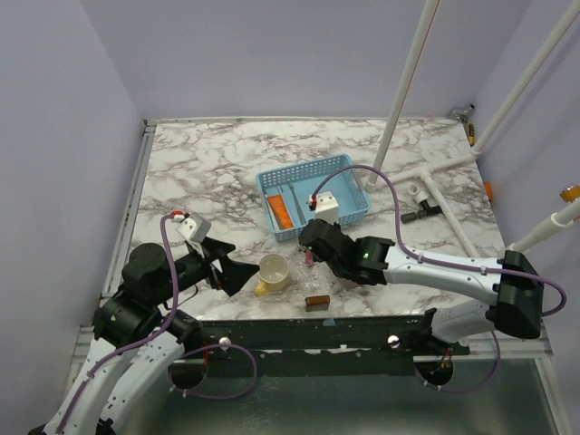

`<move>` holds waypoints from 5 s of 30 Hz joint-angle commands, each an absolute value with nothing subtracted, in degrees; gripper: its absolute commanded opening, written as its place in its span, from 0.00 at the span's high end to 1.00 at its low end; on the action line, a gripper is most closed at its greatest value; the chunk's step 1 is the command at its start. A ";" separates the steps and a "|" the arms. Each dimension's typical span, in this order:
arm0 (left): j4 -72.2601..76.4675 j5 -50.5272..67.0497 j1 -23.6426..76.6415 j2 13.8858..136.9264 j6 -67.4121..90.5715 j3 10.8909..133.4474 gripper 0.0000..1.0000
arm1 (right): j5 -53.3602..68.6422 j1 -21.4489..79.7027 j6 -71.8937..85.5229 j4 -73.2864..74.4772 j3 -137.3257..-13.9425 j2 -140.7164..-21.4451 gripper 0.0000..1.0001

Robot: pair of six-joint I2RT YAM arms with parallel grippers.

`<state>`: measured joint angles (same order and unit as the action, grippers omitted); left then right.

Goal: Prepare toiletry sets of a toothbrush and toothpaste on the tray

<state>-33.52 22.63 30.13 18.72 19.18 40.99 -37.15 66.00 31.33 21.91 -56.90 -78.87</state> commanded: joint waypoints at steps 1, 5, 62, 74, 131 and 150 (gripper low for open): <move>-32.87 21.97 30.28 19.10 18.46 40.54 0.01 | -39.93 65.92 32.17 19.79 -55.90 -79.22 0.99; -32.89 21.93 30.32 19.12 18.46 40.51 0.01 | -40.24 65.96 31.89 19.64 -55.73 -78.85 0.89; -33.74 19.82 30.32 21.06 18.37 40.60 0.01 | -13.97 41.98 18.36 27.15 -95.17 -118.66 0.57; -33.83 19.60 30.32 21.87 18.24 40.69 0.01 | -10.87 41.37 18.41 27.16 -95.81 -123.45 0.57; -33.57 19.56 30.28 22.10 18.46 40.69 0.01 | -18.17 41.40 15.69 17.80 -85.18 -105.34 0.99; -25.52 28.22 30.32 26.38 25.23 44.13 0.01 | 7.08 43.93 32.79 0.81 -70.73 -77.26 0.99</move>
<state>-31.14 22.41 30.13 25.89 21.54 42.24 -4.45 42.81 25.41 8.73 -75.22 -81.08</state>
